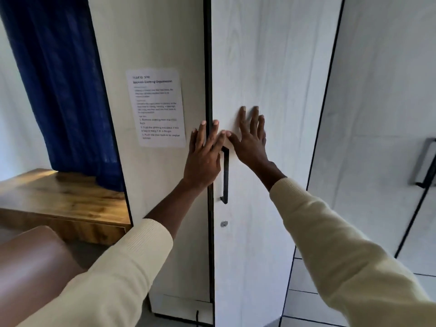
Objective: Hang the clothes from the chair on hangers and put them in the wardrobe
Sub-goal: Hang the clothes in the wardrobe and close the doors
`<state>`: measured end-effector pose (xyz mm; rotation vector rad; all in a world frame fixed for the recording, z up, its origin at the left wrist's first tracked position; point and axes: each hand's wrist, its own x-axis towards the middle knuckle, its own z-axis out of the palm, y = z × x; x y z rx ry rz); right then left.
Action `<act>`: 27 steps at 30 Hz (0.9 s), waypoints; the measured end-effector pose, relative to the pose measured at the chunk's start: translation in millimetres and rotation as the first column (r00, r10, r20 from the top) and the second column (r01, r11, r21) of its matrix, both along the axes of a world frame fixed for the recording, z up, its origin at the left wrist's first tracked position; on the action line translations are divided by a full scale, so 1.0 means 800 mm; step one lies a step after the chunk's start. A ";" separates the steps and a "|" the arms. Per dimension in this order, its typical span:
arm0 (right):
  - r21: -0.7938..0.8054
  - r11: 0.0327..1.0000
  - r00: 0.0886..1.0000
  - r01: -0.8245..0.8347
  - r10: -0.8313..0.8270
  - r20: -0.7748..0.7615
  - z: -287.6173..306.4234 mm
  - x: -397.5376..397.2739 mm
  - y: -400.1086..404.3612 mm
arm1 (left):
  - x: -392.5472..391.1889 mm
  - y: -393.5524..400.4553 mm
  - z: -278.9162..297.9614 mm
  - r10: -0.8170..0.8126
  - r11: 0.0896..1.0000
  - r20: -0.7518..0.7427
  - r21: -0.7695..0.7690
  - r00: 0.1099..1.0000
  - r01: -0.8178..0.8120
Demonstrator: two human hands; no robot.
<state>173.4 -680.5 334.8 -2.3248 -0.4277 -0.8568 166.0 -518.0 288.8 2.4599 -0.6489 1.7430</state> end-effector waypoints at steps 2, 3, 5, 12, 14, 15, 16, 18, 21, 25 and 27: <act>-0.016 0.996 0.996 0.084 -0.084 0.023 -0.007 0.044 0.025 | 0.045 0.028 0.003 0.036 0.999 -0.024 0.031 0.999 -0.035; -0.016 0.992 0.991 0.125 -0.124 0.040 -0.009 0.067 0.038 | 0.069 0.040 0.006 0.038 0.998 -0.036 0.058 0.999 -0.036; -0.020 0.980 0.978 0.198 -0.196 0.071 -0.013 0.095 0.050 | 0.106 0.053 0.011 0.033 0.993 -0.052 0.115 0.998 -0.027; -0.065 0.927 0.927 0.370 -0.365 0.084 -0.013 0.170 0.078 | 0.205 0.079 0.025 0.050 0.977 -0.081 0.209 0.995 -0.032; -0.075 0.914 0.916 0.398 -0.393 0.079 -0.011 0.183 0.082 | 0.222 0.081 0.029 0.050 0.975 -0.099 0.218 0.994 -0.027; -0.081 0.908 0.911 0.410 -0.405 0.078 -0.010 0.188 0.081 | 0.226 0.080 0.031 0.050 0.975 -0.110 0.223 0.993 -0.025; -0.091 0.903 0.907 0.420 -0.415 0.075 -0.011 0.193 0.082 | 0.231 0.080 0.033 0.049 0.974 -0.117 0.226 0.992 -0.022; -0.110 0.891 0.897 0.441 -0.434 0.082 -0.012 0.200 0.081 | 0.239 0.080 0.035 0.046 0.971 -0.110 0.237 0.993 -0.019; -0.131 0.876 0.885 0.464 -0.454 0.101 -0.015 0.205 0.078 | 0.246 0.079 0.030 0.055 0.967 -0.102 0.253 0.993 -0.028; -0.144 0.866 0.878 0.478 -0.468 0.100 -0.014 0.202 0.081 | 0.249 0.075 0.028 0.094 0.965 -0.151 0.255 0.984 -0.053; -0.149 0.865 0.878 0.479 -0.473 0.079 -0.011 0.197 0.084 | 0.248 0.083 0.031 0.066 0.961 -0.202 0.277 0.977 -0.008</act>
